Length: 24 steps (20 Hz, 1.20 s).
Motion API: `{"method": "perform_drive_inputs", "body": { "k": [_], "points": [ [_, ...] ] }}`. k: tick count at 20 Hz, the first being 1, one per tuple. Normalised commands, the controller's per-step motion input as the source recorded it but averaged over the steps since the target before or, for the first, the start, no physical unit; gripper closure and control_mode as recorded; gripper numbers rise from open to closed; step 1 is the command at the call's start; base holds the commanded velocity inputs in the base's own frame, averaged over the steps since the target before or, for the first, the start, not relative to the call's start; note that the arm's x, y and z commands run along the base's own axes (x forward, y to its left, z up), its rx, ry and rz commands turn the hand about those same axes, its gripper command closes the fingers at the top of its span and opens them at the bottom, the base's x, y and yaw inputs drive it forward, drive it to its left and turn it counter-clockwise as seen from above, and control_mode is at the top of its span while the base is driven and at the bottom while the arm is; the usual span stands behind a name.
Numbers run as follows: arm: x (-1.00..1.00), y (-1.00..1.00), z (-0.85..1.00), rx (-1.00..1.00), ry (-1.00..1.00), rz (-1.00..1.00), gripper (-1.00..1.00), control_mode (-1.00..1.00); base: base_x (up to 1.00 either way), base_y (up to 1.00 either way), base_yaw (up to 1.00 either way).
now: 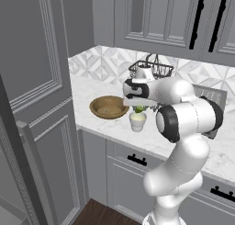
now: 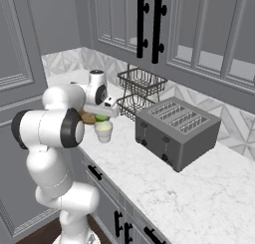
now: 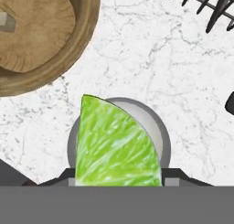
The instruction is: Grab a lemon wedge from the fridge and one ice cube from the ice bowl, and put them in the glass of lemonade.
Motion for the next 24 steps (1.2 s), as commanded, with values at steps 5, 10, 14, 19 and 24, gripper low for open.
{"method": "perform_drive_inputs", "body": {
  "k": [5, 10, 14, 19, 24],
  "points": [
    [0.0, 0.0, -0.1, 0.0, -0.02, 0.0, 1.0, -1.0, 0.0, 0.0, 0.0],
    [0.0, 0.0, 0.0, 0.0, 0.0, 0.0, -1.0, -1.0, 0.0, 0.0, 0.0],
    [0.0, 0.0, 0.0, 0.0, 0.0, 0.0, -1.0, -1.0, 0.0, 0.0, 0.0],
    [0.0, 0.0, 0.0, 0.0, 0.0, 0.0, -1.0, -1.0, 0.0, 0.0, 0.0],
    [0.0, 0.0, 0.0, 0.0, 0.0, 0.0, -1.0, -1.0, 0.0, 0.0, 0.0]
  ]
}}
